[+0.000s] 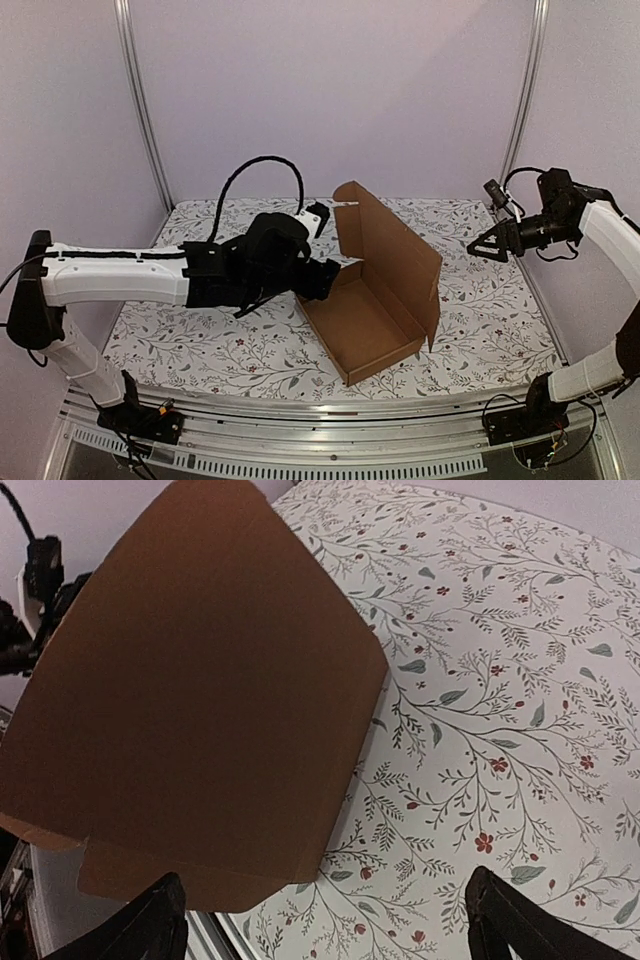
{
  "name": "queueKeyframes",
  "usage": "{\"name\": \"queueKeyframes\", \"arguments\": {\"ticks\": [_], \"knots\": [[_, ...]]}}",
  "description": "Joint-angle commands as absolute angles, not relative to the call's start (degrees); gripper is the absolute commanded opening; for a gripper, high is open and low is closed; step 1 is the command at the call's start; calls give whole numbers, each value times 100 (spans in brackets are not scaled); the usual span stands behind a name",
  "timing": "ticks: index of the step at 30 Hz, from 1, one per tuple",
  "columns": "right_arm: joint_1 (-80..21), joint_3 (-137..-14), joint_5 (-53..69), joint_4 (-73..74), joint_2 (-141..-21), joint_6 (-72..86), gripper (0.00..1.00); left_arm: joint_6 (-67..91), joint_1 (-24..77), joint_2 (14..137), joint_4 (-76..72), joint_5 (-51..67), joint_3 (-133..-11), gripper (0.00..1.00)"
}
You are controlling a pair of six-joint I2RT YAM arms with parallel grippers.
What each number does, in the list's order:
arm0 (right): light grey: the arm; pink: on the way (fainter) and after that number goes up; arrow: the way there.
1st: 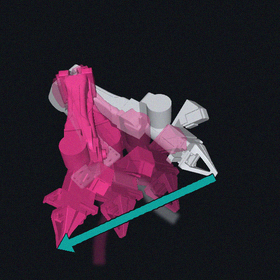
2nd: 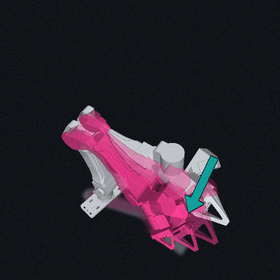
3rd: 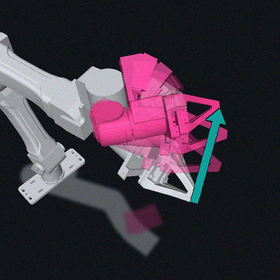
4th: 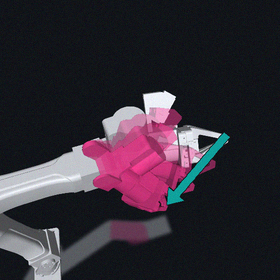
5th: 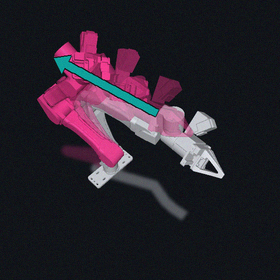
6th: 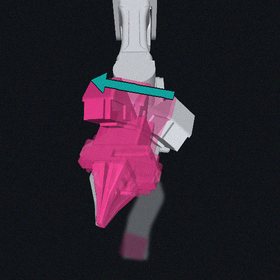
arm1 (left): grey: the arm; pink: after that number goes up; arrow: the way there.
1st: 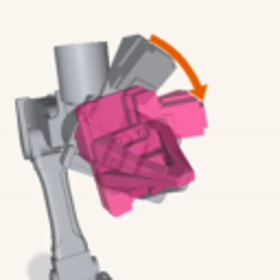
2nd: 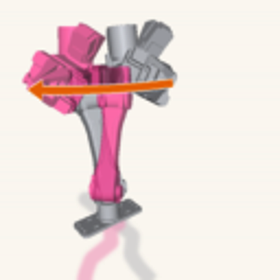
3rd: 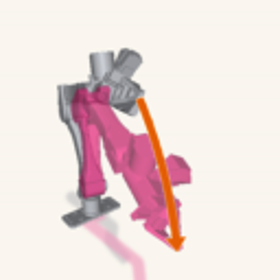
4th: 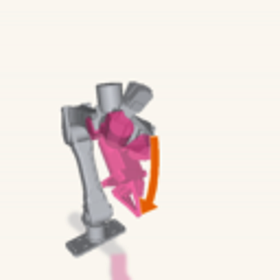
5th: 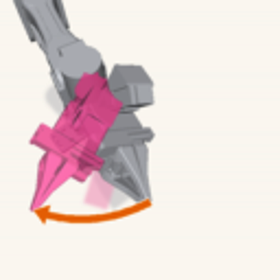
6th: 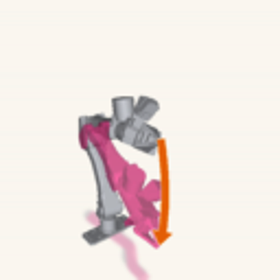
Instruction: Fold the paper box
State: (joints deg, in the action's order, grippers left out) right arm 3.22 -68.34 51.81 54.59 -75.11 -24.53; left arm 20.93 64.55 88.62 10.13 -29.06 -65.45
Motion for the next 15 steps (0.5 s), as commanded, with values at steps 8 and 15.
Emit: {"name": "queueKeyframes", "arguments": {"ticks": [8,15], "knots": [[-353,-6554,5044,7536,-7220,-5815,97,-681,4590,10645,108,-202,-7754,78],[-605,-6344,5096,7346,-7351,-6698,97,-1346,4132,11220,-710,1416,-8089,74]]}}
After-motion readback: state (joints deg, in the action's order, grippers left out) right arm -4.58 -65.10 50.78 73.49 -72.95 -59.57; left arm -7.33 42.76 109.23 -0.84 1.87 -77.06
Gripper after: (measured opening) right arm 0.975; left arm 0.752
